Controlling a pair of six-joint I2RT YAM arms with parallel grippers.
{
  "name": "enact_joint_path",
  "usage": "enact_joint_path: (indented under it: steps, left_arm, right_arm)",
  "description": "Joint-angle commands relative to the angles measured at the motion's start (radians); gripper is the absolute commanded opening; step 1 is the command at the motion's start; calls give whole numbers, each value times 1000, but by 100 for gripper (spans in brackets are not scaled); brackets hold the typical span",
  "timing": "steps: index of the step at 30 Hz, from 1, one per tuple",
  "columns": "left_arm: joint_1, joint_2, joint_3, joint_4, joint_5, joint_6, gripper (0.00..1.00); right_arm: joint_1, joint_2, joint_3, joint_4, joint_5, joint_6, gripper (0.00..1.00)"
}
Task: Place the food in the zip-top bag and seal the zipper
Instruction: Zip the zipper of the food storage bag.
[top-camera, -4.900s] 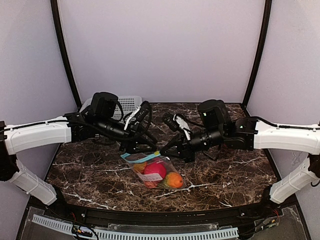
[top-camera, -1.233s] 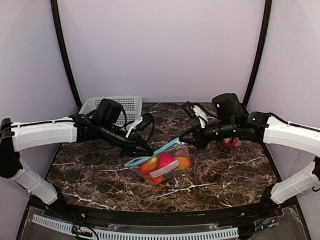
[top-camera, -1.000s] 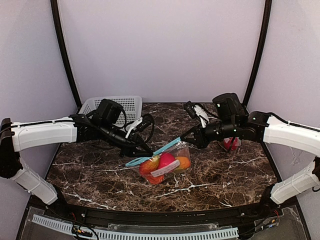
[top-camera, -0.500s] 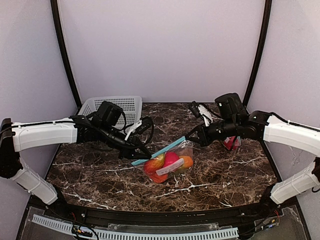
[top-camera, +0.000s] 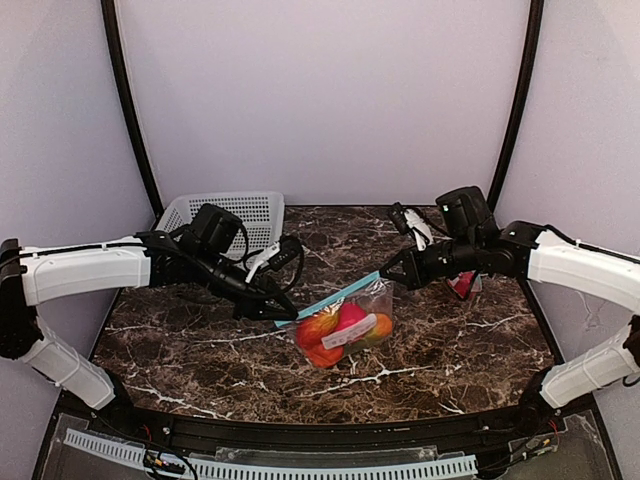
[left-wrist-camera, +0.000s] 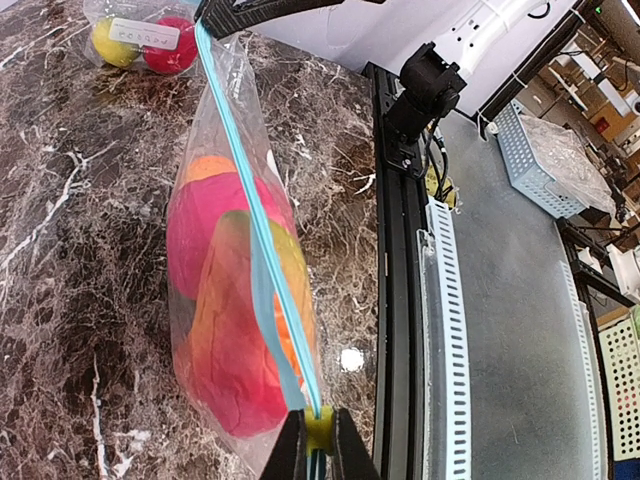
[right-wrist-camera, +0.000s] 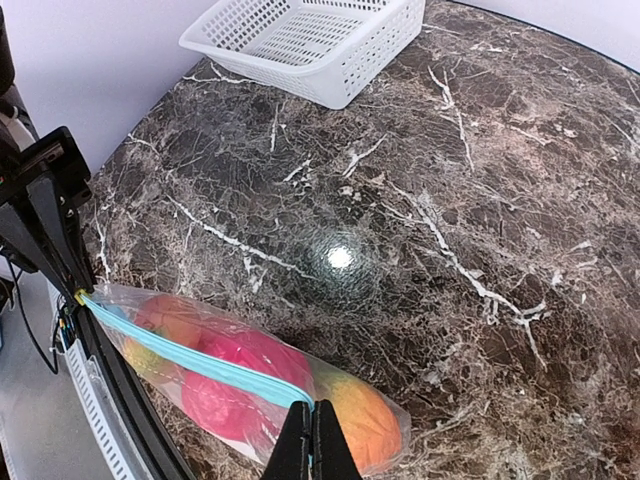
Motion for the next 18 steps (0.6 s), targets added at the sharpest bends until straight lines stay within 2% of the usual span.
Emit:
enact_joint_path:
  steps: [1, 18]
  left_arm:
    - [6, -49, -24, -83, 8, 23, 1]
    - [19, -79, -39, -115, -18, 36, 1]
  right_arm:
    - [-29, -30, -18, -1, 60, 15, 0]
    - [-54, -51, -30, -15, 64, 17, 0]
